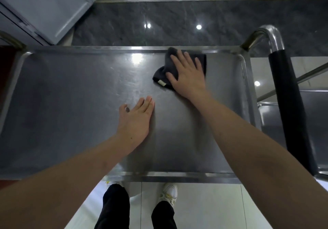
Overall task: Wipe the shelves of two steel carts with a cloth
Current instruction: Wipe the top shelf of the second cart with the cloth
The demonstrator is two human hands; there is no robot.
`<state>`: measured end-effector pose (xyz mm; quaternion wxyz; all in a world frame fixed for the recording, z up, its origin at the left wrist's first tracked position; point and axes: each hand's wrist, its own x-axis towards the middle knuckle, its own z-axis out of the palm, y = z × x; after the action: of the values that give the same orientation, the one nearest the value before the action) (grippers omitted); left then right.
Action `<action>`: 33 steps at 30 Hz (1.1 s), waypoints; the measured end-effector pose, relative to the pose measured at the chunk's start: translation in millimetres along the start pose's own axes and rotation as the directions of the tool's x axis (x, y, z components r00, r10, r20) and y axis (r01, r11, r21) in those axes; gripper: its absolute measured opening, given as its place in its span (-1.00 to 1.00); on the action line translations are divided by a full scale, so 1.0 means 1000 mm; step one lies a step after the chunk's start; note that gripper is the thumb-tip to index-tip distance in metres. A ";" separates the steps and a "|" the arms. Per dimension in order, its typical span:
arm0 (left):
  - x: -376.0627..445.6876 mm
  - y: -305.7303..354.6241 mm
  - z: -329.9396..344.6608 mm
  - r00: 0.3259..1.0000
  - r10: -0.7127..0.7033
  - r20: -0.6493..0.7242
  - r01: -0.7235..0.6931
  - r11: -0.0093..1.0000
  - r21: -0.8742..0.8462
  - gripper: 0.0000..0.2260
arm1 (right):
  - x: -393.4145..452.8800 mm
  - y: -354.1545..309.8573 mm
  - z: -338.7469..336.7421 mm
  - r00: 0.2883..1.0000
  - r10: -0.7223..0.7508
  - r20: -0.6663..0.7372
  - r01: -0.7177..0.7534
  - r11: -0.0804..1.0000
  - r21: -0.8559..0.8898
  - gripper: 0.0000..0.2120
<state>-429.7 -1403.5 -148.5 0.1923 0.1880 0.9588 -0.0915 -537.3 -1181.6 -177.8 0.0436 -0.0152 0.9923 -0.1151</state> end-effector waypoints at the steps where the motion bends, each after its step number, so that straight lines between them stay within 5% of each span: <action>1: 0.000 0.000 0.000 1.000 0.007 -0.001 -0.007 1.000 -0.008 -0.35 | -0.004 0.012 -0.002 0.999 0.041 -0.019 -0.041 0.999 -0.002 -0.30; 7: -0.004 0.001 0.001 0.999 0.032 -0.038 -0.031 0.999 0.039 -0.38 | -0.008 0.007 -0.004 0.987 0.153 -0.055 -0.153 0.988 0.007 -0.33; 13: -0.003 0.001 -0.006 0.998 0.051 -0.021 -0.050 0.998 0.047 -0.38 | 0.030 -0.085 0.010 0.993 -0.113 0.027 0.112 0.993 0.021 -0.35; 18: -0.001 0.000 -0.010 1.000 0.027 0.012 -0.027 0.998 0.049 -0.38 | 0.032 -0.067 0.006 0.986 -0.161 0.035 0.160 0.987 0.020 -0.37; 33: 0.001 0.006 -0.011 0.999 0.044 -0.008 -0.043 0.994 0.096 -0.35 | -0.021 0.101 -0.032 0.947 0.315 -0.068 -0.315 0.949 0.014 -0.31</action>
<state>-431.8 -1394.8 -139.3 0.1800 0.2182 0.9500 -0.1321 -521.6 -1075.7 -168.2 0.0270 0.1473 0.9827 -0.1087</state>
